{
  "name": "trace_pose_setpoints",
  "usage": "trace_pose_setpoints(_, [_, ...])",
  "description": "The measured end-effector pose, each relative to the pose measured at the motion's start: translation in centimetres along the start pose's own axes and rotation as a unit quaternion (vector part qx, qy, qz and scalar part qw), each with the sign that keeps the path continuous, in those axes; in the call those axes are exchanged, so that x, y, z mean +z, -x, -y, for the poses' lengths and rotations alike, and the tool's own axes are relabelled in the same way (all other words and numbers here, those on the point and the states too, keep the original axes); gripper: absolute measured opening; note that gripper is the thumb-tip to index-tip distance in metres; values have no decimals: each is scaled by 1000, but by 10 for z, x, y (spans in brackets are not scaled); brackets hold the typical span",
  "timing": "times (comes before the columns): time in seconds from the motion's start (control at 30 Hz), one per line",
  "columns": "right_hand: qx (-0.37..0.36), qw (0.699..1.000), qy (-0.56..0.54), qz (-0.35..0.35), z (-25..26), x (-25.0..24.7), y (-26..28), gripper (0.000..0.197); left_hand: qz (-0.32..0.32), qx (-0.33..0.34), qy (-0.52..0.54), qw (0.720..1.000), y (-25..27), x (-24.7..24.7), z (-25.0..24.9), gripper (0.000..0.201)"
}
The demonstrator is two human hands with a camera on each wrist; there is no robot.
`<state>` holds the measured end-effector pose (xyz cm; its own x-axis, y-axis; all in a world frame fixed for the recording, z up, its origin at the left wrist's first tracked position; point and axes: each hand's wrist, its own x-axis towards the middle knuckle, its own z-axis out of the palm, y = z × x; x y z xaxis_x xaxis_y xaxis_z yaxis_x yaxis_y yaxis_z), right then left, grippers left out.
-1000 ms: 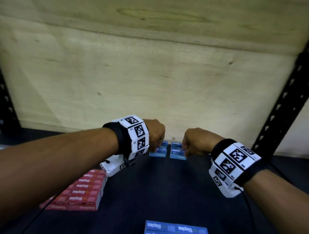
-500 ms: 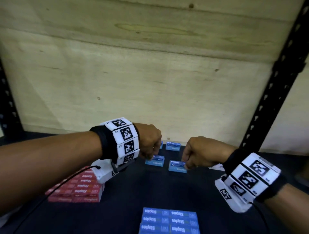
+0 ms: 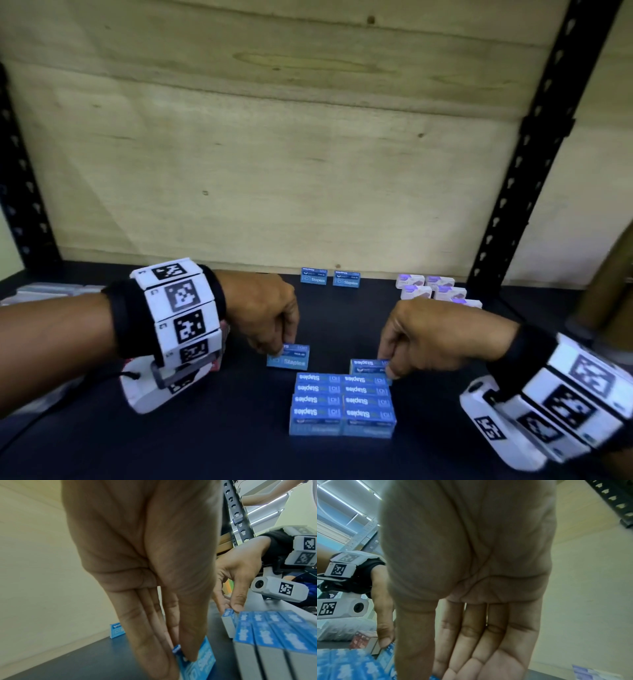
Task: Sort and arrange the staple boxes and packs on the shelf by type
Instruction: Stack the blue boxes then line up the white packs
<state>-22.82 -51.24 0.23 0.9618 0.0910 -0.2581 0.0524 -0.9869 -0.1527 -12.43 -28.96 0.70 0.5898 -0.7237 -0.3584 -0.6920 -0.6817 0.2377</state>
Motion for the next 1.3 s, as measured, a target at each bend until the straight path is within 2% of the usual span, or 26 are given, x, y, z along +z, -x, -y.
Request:
trace_pose_setpoints(0.27, [16,1000,-13,8,-1,3,15,15,17,26,30,999,14,10,-9,17])
trace_pose_setpoints(0.5, [14,998,-54,20,-1,6,15,17,19,24,33,999,18,11,-13,20])
trace_pose_setpoints(0.67, [0,999,-48,14,1,7,10,16,17,25,41,999,15,12,-16,12])
trace_pose_setpoints(1.3, [-37,999,-4,14,12,5,1,17,15,56,40,998,-2,13,-30,12])
